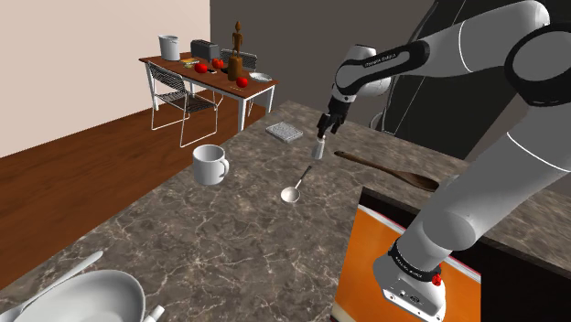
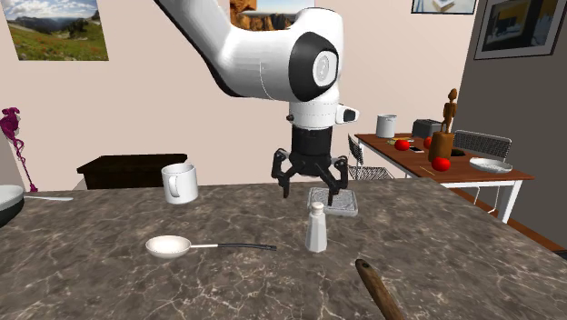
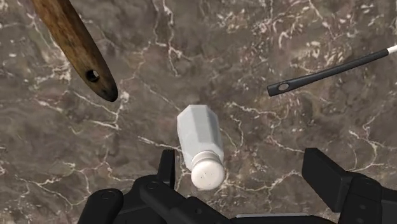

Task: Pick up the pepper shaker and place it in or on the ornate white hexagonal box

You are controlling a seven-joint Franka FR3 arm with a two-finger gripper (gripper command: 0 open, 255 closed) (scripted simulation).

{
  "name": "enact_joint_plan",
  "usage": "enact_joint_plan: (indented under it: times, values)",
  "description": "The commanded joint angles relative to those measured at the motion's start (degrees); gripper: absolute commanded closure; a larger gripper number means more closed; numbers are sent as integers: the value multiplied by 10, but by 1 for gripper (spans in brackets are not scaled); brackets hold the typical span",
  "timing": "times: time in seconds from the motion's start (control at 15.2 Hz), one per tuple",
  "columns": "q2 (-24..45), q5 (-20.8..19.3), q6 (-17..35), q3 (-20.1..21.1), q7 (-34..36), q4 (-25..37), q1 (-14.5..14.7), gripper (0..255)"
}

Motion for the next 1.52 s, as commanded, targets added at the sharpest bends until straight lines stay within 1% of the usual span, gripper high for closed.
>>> enact_joint_plan:
  times: [0.0, 0.07, 0.59, 1.06, 1.12, 1.45]
  values:
    - [36, 19, 21, -11, -23, 20, -1, 0]
    - [53, 29, 30, -16, -34, 29, -3, 0]
    - [94, 52, 86, -15, -50, 10, -1, 0]
    - [94, 52, 86, -15, -50, 10, -1, 0]
    - [94, 52, 86, -15, -50, 10, -1, 255]
    - [94, 52, 86, -15, -50, 10, -1, 255]
